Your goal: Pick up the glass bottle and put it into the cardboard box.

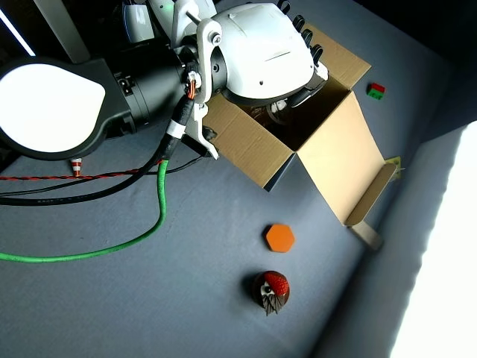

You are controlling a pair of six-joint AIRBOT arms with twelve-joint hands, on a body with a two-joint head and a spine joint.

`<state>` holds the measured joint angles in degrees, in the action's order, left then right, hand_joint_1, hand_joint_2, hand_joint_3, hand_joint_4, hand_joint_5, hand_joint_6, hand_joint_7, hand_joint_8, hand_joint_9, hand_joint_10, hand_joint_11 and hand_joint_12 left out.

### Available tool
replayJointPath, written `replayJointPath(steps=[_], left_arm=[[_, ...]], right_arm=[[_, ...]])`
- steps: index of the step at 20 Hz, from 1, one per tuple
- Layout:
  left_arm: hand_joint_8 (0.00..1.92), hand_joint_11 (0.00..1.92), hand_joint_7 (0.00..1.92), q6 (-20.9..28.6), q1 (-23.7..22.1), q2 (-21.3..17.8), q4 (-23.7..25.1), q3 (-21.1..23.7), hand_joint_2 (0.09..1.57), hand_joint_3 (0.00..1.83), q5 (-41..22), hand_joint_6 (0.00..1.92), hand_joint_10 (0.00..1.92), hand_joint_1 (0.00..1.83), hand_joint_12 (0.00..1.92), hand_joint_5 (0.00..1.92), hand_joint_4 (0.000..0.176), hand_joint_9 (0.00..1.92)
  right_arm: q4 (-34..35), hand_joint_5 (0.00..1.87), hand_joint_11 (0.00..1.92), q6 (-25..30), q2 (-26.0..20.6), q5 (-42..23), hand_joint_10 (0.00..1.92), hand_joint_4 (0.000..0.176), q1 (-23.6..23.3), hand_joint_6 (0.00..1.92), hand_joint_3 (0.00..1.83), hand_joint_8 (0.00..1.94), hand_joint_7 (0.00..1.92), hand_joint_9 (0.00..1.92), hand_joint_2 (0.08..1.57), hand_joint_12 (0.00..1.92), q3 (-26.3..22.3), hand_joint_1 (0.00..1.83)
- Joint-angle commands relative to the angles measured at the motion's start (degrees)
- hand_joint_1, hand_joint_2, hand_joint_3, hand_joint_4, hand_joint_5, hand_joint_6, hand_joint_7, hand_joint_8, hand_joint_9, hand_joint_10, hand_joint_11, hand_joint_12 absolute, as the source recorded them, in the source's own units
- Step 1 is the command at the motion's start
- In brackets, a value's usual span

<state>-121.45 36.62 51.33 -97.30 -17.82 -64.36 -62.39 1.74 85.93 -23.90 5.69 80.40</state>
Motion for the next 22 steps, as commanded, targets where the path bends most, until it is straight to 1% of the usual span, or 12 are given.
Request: replayJointPath(steps=[1,2,3,4,5,6,8,12,15,19,20,22], left_arm=[[0.0,0.0,0.04,0.3,-0.3,0.2,4.0,0.3,1.34,0.0,-1.8,0.0,0.0,0.0,0.39,0.08,0.0,0.05],[0.0,0.0,0.04,0.3,-0.3,0.2,4.0,0.3,1.34,0.0,-1.8,0.0,0.0,0.0,0.39,0.08,0.0,0.05],[0.0,0.0,0.04,0.3,-0.3,0.2,4.0,0.3,1.34,0.0,-1.8,0.0,0.0,0.0,0.39,0.08,0.0,0.05],[0.0,0.0,0.04,0.3,-0.3,0.3,4.0,0.3,1.34,0.0,-1.8,0.0,0.0,0.0,0.38,0.08,0.0,0.05],[0.0,0.0,0.04,0.3,-0.2,0.2,4.0,0.3,1.34,0.0,-1.8,0.0,0.0,0.0,0.38,0.08,0.0,0.05],[0.0,0.0,0.04,0.3,-0.2,0.2,4.0,0.3,1.34,0.0,-1.8,0.0,0.0,0.0,0.38,0.08,0.0,0.05],[0.01,0.0,0.05,0.3,-0.3,0.2,4.0,0.3,1.34,0.0,-1.8,0.01,0.0,0.0,0.39,0.09,0.0,0.06],[0.0,0.0,0.04,0.3,-0.6,0.1,3.8,0.5,1.34,0.0,-1.8,0.0,0.0,0.0,0.4,0.08,0.0,0.05],[0.0,0.0,0.04,0.3,-1.1,0.0,3.2,1.0,1.34,0.0,-1.9,0.0,0.0,0.0,0.4,0.08,0.0,0.05],[0.0,0.0,0.04,-2.3,-5.7,-0.1,-3.3,3.1,1.34,0.0,-5.5,0.0,0.0,0.0,0.4,0.08,0.0,0.05],[0.0,0.0,0.04,-4.2,-7.3,-0.1,-5.3,3.6,1.34,0.0,-6.2,0.0,0.0,0.0,0.4,0.08,0.0,0.05],[0.0,0.0,0.04,-9.9,-12.3,0.1,-12.3,4.6,1.34,0.0,-9.2,0.0,0.0,0.0,0.4,0.08,0.0,0.05]], right_arm=[[2.8,0.59,0.57,-0.3,0.0,-3.4,1.53,0.0,-0.2,1.48,0.0,1.21,0.82,0.8,1.23,1.85,0.1,1.33],[2.8,0.59,0.57,-0.5,0.0,-3.4,1.53,0.0,-0.1,1.48,0.0,1.21,0.82,0.8,1.23,1.86,0.1,1.33],[2.8,0.59,0.32,-0.9,0.1,-3.3,1.39,0.0,-0.1,1.54,0.01,1.02,0.63,0.6,1.3,1.86,0.1,1.09],[2.8,0.35,0.12,-1.2,0.1,-3.2,1.3,0.0,0.0,1.23,0.0,0.9,0.52,0.44,1.25,1.85,0.1,1.04],[2.8,0.31,0.08,-1.3,0.2,-3.2,1.27,0.0,0.0,1.12,0.0,0.84,0.5,0.41,1.23,1.84,0.1,1.03],[2.8,0.31,0.07,-1.5,0.2,-3.2,1.26,0.0,0.0,1.09,0.0,0.82,0.51,0.4,1.23,1.83,0.1,1.03],[2.8,0.09,0.0,-2.2,0.1,-3.1,1.09,0.0,-0.1,0.95,0.0,0.65,0.31,0.18,1.18,1.57,0.2,0.87],[2.8,0.05,0.0,-2.2,0.3,-2.5,0.85,0.0,-0.6,0.7,0.0,0.26,0.29,0.09,1.12,1.19,1.5,0.76],[2.8,0.02,0.0,-1.7,0.2,-2.8,0.78,0.0,-0.9,0.64,0.0,0.14,0.26,0.05,1.1,0.95,1.7,0.75],[2.5,0.0,0.0,2.7,-2.9,-3.0,0.62,0.0,-2.0,0.32,0.0,0.02,0.15,0.0,1.07,0.73,0.7,0.68],[2.5,0.0,0.0,3.6,-4.2,-2.0,0.54,0.0,-2.4,0.24,0.0,0.01,0.12,0.0,1.07,0.61,-0.2,0.66],[2.4,0.0,0.0,6.6,-9.0,0.1,0.42,0.0,-3.4,0.16,0.0,0.01,0.08,0.0,1.07,0.37,-3.6,0.63]])
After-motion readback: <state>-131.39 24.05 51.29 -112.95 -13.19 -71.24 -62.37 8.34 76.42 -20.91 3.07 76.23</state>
